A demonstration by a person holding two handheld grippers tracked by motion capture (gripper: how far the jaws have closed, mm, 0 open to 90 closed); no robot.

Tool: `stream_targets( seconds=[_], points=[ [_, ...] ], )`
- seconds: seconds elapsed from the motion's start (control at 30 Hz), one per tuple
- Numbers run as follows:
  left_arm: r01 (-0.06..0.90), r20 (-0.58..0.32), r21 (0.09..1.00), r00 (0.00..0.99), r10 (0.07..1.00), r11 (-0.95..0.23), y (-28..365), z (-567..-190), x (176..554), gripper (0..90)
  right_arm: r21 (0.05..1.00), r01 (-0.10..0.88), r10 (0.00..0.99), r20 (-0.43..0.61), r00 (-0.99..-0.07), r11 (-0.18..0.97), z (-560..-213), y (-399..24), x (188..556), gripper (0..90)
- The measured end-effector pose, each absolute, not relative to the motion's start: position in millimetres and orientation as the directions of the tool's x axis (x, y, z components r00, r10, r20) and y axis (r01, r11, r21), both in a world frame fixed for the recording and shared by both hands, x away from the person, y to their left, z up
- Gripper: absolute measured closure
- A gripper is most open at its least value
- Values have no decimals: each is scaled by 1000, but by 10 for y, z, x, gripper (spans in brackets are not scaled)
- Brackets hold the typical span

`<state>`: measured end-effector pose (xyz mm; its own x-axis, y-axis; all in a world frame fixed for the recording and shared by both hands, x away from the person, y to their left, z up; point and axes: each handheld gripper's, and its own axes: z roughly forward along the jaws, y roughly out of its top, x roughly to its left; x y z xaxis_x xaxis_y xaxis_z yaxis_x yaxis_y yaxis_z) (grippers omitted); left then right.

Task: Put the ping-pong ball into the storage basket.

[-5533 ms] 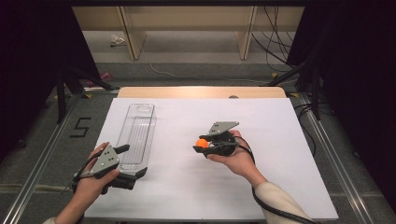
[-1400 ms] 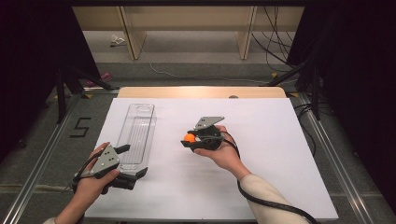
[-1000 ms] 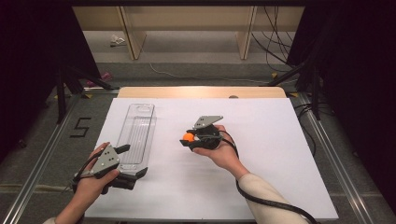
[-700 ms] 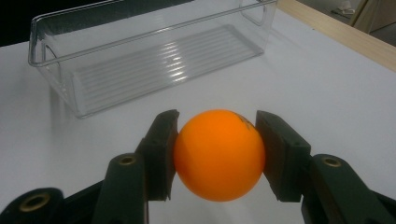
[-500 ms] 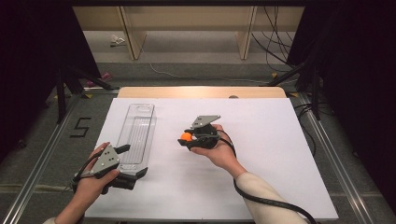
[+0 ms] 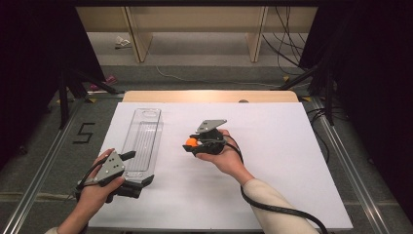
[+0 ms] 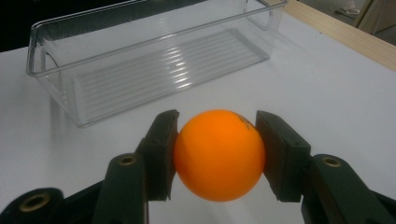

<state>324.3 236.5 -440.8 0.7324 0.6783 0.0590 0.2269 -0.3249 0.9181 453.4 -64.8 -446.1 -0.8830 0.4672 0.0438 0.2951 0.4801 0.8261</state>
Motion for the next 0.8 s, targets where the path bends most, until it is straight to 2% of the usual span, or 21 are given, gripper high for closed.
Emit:
stream_targets(
  seconds=[0.8],
  points=[
    [224,62,918,732,678,-326,2365,-4406,3240,0,830,290,466,42,-884,476,-4452,-535,4569,515]
  ],
)
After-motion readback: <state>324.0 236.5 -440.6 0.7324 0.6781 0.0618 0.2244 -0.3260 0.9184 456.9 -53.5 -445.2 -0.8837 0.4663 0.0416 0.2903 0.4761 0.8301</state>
